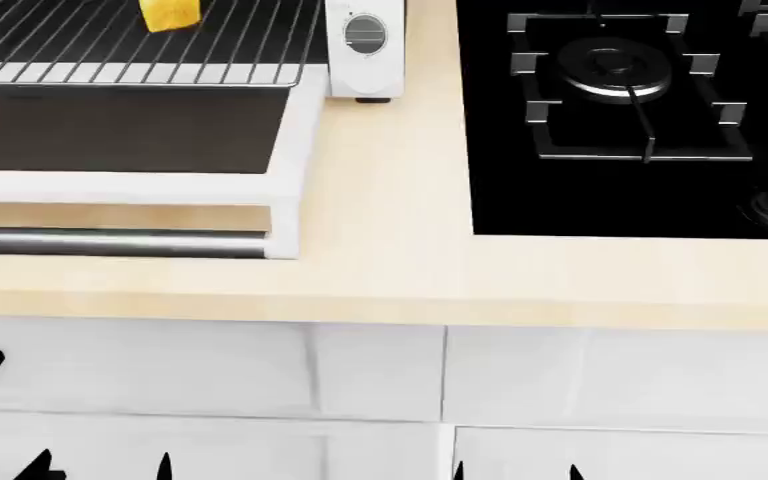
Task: Pick the bread from the rack and place it on the plate on the counter.
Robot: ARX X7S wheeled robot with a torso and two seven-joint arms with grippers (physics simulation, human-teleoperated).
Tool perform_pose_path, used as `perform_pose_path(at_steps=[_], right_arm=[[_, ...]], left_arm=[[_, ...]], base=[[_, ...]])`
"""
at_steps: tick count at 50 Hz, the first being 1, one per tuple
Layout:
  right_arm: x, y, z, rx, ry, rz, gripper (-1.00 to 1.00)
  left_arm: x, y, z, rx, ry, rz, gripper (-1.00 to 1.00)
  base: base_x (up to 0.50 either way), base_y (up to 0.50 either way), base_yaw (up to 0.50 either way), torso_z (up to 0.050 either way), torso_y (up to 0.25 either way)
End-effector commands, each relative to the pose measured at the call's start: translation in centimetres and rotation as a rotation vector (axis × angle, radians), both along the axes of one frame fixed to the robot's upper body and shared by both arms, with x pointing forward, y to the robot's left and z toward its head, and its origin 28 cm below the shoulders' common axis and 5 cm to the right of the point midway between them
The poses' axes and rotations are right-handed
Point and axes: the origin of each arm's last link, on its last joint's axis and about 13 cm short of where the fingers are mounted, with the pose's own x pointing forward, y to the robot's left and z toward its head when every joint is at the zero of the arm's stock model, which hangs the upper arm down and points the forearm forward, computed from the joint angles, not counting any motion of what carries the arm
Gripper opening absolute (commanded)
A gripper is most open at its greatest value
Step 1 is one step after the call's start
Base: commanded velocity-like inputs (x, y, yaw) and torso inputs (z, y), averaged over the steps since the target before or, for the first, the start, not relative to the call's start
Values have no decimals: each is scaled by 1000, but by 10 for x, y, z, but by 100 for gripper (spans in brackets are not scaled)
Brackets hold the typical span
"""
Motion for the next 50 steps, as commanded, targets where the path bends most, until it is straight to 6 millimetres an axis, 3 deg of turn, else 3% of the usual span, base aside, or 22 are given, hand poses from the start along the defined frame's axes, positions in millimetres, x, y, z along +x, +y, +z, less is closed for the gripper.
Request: perform_pose_path(at_steps=[1,8,25,50], right_arm=[[1,1,1,0,0,0,100],[7,-2,-4,-22,17,-5,100],[-3,1,2,-50,39,12,100],[-16,-9,78,-162,8,25,100]], left_arm=[[1,0,-1,0,0,0,100],[7,2,-4,16,5,11,100],[-3,0,5,39,9,28,100],[-29,17,75,67,-38,30,100]], base=[[0,0,0,0,0],[0,0,0,0,0],[0,0,0,0,0],[0,0,0,50,0]])
